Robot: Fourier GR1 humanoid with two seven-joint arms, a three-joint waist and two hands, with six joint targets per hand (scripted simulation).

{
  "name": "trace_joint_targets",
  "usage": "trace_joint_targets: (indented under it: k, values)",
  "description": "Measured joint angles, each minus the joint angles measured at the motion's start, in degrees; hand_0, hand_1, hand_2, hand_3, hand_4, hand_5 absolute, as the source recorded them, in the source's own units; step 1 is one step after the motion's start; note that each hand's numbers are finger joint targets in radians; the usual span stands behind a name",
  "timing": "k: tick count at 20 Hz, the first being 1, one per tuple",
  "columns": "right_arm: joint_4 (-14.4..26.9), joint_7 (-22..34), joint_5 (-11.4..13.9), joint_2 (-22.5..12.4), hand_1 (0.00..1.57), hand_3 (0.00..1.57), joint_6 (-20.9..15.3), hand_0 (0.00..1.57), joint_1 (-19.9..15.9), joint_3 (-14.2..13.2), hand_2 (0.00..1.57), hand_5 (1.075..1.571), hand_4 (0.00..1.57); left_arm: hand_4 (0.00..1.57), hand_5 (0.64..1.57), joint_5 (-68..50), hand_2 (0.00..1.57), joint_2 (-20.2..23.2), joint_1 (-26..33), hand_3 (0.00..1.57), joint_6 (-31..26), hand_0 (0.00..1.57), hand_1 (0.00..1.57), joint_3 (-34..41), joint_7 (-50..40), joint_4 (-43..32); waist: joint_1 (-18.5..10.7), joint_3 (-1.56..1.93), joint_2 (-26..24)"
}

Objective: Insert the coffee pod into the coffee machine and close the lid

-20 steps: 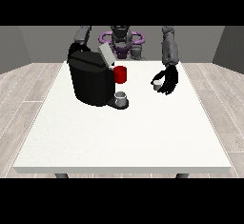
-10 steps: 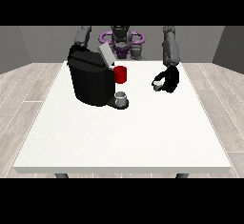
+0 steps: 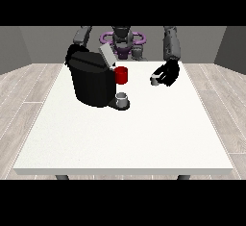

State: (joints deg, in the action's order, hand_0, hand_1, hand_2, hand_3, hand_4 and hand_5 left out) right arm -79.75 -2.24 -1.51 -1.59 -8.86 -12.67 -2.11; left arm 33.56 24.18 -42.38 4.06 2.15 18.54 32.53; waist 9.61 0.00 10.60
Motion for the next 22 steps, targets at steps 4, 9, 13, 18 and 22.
trace_joint_targets:
  k: [4, 9, 13, 18, 22]
  values:
    - [2.89, -0.75, 0.19, 0.04, 0.00, 0.00, -0.10, 0.00, -1.09, -0.38, 0.00, 1.571, 0.51, 0.54, 1.571, 0.21, 1.33, -0.46, -3.52, 1.29, -2.99, 1.26, 1.26, -0.43, -1.70, 1.80, -0.68, 0.01, -1.04]
    - [4.37, -1.51, 0.13, -0.42, 0.00, 0.00, 0.96, 0.00, -1.37, -0.32, 0.00, 1.571, 0.49, 0.57, 1.571, 0.31, 1.33, 0.41, -6.82, 1.29, -6.59, 1.25, 1.25, -0.37, -2.22, 3.31, -0.28, 0.02, -2.16]
    - [4.82, -2.62, -0.67, -0.36, 0.00, 0.00, 1.90, 0.00, -1.83, -0.56, 0.00, 1.571, 0.48, 0.56, 1.571, 0.13, 1.33, 1.27, -9.19, 1.29, -8.97, 1.25, 1.25, 0.47, -3.19, 3.72, 0.51, 0.01, -1.96]
    - [4.85, -3.71, -0.71, -0.06, 0.00, 0.00, 2.04, 0.00, -2.02, -0.42, 0.00, 1.571, 0.50, 0.52, 1.571, 0.16, 1.22, 1.68, -11.80, 1.23, -10.20, 1.07, 1.07, 1.37, -4.56, 4.45, 1.40, 0.01, -1.92]
    - [4.54, -2.65, -0.90, -0.67, 0.00, 0.00, 2.78, 0.00, -3.35, -0.30, 0.00, 1.571, 0.51, 0.51, 1.571, -0.16, 1.25, 2.37, -15.82, 1.20, -11.14, 1.21, 1.21, 2.72, -7.70, 4.52, 3.12, 0.01, -1.73]
